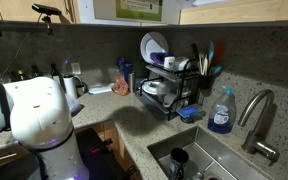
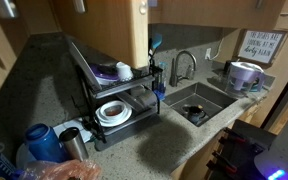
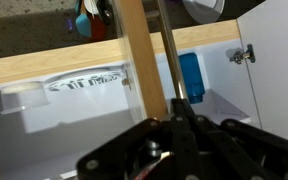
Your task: Close the open upper cabinet doors
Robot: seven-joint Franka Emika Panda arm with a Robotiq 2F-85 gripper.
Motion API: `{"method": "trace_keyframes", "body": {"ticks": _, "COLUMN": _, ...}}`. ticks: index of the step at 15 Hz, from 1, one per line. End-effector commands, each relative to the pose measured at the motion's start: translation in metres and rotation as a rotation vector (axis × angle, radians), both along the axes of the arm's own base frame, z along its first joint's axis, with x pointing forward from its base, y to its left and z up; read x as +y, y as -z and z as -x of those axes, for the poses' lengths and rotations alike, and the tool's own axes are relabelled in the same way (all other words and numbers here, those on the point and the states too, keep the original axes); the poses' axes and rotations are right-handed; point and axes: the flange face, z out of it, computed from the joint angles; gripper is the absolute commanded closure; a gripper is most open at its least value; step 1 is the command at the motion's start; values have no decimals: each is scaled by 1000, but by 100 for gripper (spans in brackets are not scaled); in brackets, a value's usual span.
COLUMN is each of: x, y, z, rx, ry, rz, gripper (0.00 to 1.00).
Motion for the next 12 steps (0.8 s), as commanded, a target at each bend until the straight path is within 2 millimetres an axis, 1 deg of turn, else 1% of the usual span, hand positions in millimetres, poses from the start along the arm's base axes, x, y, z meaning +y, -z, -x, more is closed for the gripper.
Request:
{"method": "trace_keyframes", "body": {"ticks": 1, "x": -27, "y": -2, "z": -2, "rx": -11, "ry": 75, "rz": -22, "gripper": 100}}
{"method": "trace_keyframes", "body": {"ticks": 7, "x": -69, "y": -7, "z": 1, "rx": -22, "ry": 166, "rz": -46, "gripper": 100}}
{"method": "trace_keyframes", "body": {"ticks": 12, "x": -107, "y": -5, "z": 2, "rx": -23, "ry": 279, "rz": -60, "gripper": 100}}
